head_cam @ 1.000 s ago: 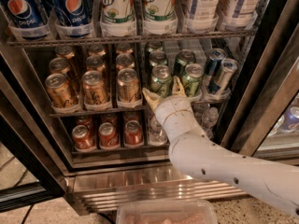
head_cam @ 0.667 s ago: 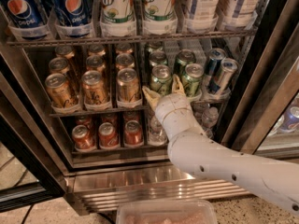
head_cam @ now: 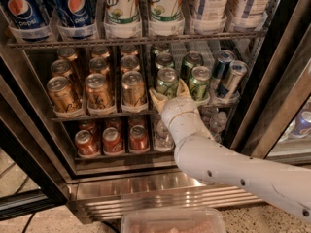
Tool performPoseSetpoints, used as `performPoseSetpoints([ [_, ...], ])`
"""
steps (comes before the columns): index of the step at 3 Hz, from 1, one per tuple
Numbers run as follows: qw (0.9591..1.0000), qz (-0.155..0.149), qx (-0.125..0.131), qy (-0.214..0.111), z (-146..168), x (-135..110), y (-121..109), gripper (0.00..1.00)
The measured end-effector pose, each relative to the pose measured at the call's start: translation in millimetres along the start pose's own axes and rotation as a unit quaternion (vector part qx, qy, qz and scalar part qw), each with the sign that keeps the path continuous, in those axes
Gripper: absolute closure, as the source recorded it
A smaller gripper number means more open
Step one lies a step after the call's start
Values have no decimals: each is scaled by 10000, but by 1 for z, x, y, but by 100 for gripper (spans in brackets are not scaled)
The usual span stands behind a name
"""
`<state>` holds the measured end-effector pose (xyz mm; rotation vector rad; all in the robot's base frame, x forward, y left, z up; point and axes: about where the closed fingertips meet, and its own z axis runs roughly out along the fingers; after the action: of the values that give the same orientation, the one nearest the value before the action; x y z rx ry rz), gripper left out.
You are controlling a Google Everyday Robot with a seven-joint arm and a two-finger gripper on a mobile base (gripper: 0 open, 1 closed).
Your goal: Pick green can from middle shelf of fridge
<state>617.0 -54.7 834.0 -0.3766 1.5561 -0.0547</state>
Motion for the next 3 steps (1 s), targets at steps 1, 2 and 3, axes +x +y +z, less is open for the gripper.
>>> performPoseSetpoints([
  [1,10000,0,-1,0,0,0,0,100],
  [2,10000,36,-46,22,0,-2,2,100],
  [3,9997,214,-119,35,-2,-12,1,100],
])
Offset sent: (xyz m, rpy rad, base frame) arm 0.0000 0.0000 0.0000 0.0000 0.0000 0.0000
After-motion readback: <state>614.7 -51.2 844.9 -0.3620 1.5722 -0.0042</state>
